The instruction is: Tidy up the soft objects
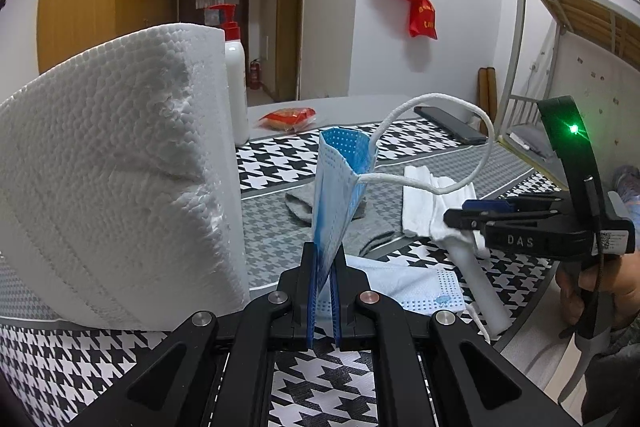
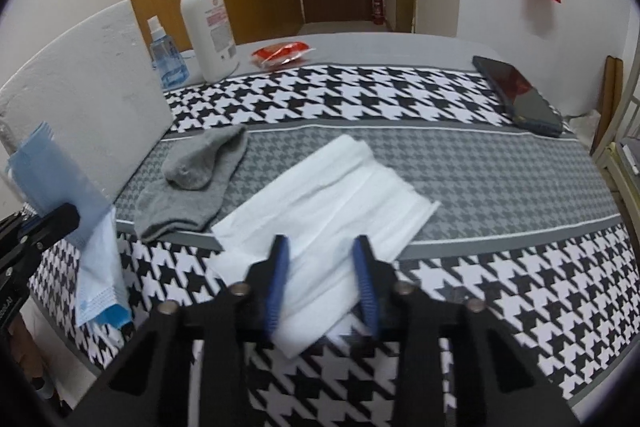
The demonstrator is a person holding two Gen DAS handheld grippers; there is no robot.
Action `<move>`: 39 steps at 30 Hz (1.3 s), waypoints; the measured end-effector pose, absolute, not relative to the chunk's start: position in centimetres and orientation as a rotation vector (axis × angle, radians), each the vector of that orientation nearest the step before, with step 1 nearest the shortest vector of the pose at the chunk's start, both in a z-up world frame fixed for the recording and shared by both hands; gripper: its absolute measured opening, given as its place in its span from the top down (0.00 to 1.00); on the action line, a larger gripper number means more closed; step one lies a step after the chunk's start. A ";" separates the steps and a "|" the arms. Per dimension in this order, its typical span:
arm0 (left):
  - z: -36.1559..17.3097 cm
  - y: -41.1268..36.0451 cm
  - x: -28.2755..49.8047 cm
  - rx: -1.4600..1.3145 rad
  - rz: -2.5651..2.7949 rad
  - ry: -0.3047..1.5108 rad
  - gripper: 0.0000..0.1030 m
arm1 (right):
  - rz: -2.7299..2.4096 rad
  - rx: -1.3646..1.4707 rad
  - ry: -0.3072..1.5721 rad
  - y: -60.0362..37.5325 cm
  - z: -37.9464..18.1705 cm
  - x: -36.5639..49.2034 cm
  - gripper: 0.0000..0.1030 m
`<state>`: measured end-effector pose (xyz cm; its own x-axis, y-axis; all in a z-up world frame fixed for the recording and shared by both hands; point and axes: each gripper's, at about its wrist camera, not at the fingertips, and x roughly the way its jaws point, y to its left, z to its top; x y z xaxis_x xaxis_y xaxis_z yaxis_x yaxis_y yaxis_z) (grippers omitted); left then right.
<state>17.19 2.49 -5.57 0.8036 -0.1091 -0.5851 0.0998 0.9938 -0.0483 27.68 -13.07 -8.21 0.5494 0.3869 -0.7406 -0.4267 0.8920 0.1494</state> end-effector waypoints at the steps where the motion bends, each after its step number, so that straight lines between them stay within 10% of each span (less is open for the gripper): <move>1: -5.6 2.5 17.1 -0.015 -0.112 0.627 0.94 | 0.485 -0.048 0.864 -13.2 -8.3 27.8 0.81; 39: -3.3 2.8 13.5 0.010 -0.079 0.554 0.94 | 0.323 0.015 0.687 -21.0 -3.6 21.8 0.90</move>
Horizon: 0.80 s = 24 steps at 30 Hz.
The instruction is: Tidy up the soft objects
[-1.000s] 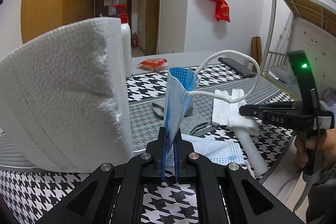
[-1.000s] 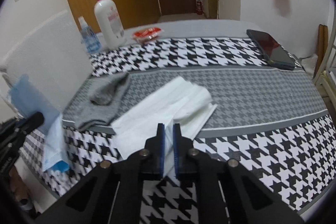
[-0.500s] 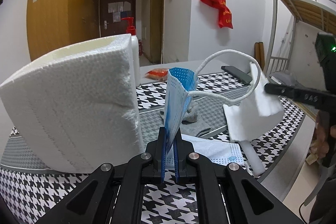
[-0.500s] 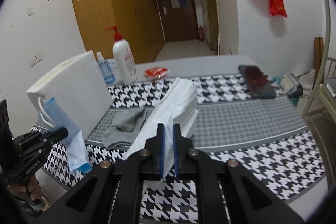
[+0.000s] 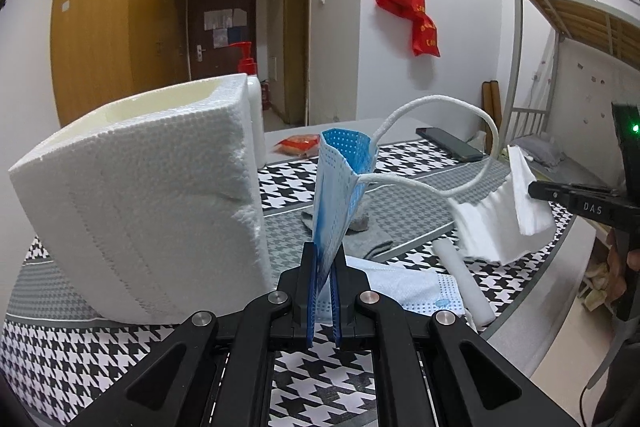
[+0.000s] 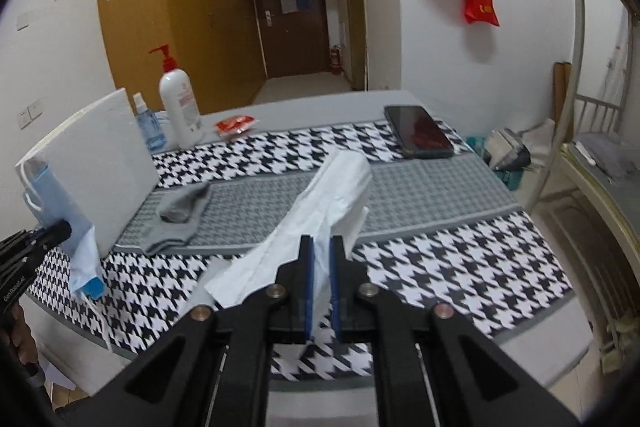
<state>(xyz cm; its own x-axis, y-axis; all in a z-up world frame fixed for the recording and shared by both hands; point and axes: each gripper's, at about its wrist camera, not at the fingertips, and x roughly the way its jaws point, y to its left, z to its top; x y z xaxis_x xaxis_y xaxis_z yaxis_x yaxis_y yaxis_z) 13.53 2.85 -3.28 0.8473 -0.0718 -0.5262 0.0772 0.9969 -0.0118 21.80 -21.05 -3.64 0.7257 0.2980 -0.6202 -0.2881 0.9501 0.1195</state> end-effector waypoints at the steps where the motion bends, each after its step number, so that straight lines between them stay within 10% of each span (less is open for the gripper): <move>1: -3.3 2.6 13.6 0.010 -0.082 0.556 0.94 | 0.319 0.001 0.706 -20.8 -4.2 21.9 0.90; 5: -3.3 2.1 13.6 0.015 -0.094 0.555 0.94 | 0.310 -0.030 0.777 -19.8 -6.4 22.6 0.90; 10: -3.2 2.2 13.6 0.014 -0.091 0.553 0.94 | 0.260 -0.067 0.811 -19.1 -7.9 23.2 0.47; 24: -3.4 3.0 13.0 0.002 -0.083 0.551 0.94 | 0.279 -0.080 0.847 -17.5 -8.6 24.2 0.29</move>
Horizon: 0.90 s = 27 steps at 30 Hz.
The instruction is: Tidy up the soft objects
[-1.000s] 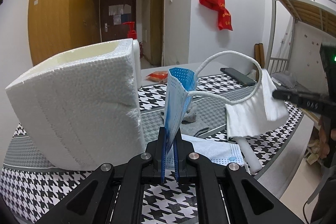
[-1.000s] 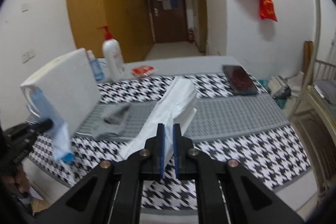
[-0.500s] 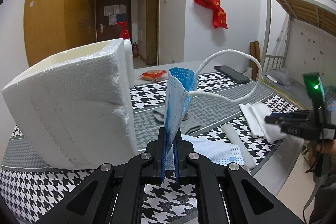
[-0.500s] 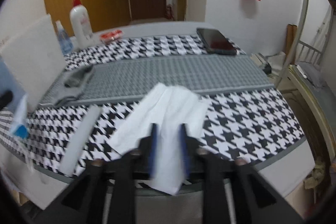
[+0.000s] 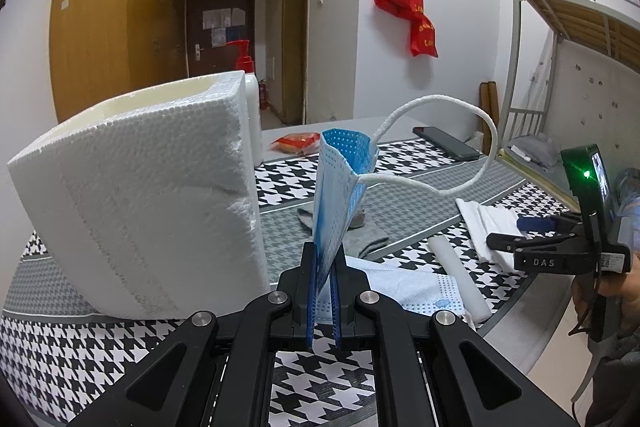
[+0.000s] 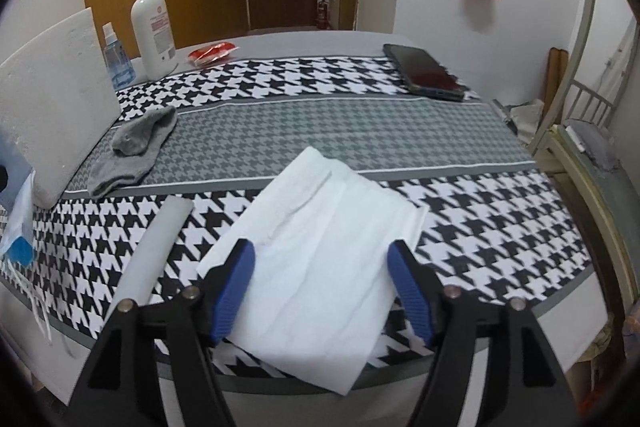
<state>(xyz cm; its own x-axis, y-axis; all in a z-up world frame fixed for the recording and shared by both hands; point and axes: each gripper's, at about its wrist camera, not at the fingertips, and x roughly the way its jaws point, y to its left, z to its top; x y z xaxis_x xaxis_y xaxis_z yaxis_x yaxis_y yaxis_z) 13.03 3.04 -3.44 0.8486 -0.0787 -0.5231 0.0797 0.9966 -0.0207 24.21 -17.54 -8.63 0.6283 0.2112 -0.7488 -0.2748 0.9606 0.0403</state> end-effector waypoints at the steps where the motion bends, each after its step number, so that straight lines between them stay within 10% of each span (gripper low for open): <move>1: -3.4 3.0 13.0 0.002 -0.082 0.551 0.94 | 0.274 -0.087 0.853 -17.4 -8.8 24.2 0.29; 12: -3.4 3.3 12.8 -0.005 -0.080 0.546 0.94 | 0.271 -0.092 0.859 -17.0 -8.8 24.5 0.29; 17: -3.4 3.6 12.5 -0.009 -0.077 0.541 0.94 | 0.303 -0.056 0.846 -17.7 -8.5 24.3 0.81; 27: -2.5 3.9 12.0 -0.004 -0.069 0.519 0.94 | 0.380 0.017 0.756 -18.7 -5.9 22.2 0.85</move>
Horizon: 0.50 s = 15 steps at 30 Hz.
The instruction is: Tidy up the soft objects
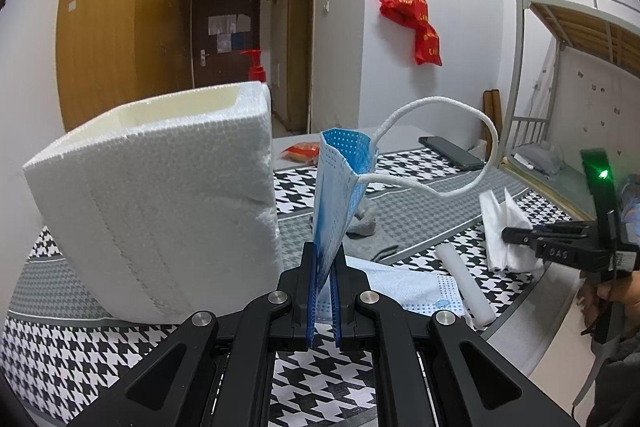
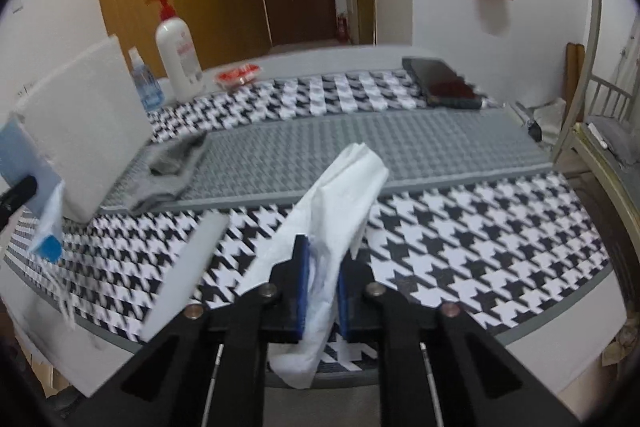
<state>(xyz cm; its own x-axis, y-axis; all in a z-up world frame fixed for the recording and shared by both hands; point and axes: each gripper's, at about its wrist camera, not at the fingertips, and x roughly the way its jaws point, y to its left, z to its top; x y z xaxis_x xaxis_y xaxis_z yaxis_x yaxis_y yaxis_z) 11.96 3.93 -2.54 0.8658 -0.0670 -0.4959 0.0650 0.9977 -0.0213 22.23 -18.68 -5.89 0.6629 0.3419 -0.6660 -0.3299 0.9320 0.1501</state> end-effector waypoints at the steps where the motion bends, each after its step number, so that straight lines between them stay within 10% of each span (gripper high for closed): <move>1: -2.4 3.9 11.9 -0.003 -0.069 0.516 0.94 | 0.389 0.024 0.739 -18.7 -5.3 21.9 0.85; 15: -0.8 5.0 9.8 0.001 -0.031 0.459 0.94 | 0.497 0.029 0.597 -16.8 -0.9 18.7 0.85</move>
<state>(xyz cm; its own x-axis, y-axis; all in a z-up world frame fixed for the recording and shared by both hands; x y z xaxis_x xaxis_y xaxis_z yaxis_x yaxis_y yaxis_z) 9.84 5.00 -0.76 0.8960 -0.0300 -0.4431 0.0307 0.9995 -0.0057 18.67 -16.78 -0.86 0.7134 0.4564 -0.5317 -0.4398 0.8824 0.1672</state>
